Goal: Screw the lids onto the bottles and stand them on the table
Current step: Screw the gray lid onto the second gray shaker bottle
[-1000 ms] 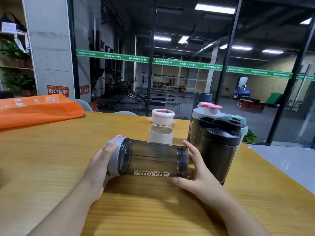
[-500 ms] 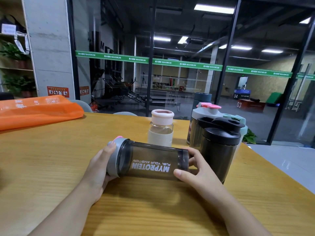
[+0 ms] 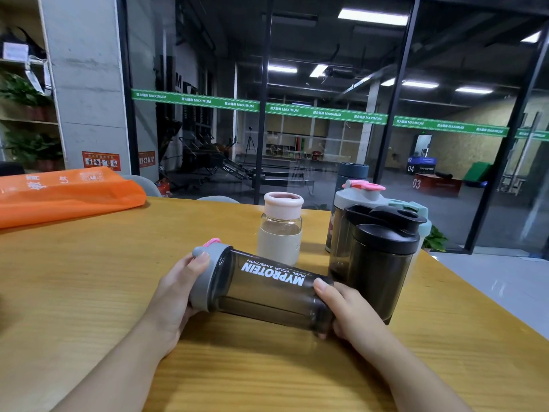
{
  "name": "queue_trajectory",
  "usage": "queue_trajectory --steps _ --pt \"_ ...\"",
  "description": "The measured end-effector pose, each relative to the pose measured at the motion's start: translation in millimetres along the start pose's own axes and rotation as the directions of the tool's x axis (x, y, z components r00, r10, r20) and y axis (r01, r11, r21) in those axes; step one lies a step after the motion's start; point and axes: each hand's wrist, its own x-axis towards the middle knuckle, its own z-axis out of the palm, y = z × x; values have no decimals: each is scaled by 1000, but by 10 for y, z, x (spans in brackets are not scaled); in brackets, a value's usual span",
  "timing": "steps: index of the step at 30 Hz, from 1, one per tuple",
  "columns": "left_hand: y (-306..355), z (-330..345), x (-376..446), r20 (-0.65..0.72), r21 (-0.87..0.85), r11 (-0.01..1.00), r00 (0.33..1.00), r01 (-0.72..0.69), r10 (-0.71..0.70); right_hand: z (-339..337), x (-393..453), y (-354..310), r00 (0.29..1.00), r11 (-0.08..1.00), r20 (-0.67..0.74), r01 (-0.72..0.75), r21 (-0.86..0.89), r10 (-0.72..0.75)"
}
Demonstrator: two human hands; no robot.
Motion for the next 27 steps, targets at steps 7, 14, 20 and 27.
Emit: queue_trajectory --steps 7,14,20,27 --pt "-19 -31 31 -62 -60 998 998 -2 -2 22 -36 -34 997 998 49 54 22 -55" --pt "-31 -34 42 -77 -57 998 997 15 -19 -3 -51 -12 970 972 65 236 4 -236" --pt "-37 -37 43 -80 -45 999 997 14 -17 -18 -69 -37 958 958 11 288 -6 -288" --pt "-45 -42 46 -54 -21 1000 998 9 -10 -24 -69 -28 979 980 -59 192 -52 -195"
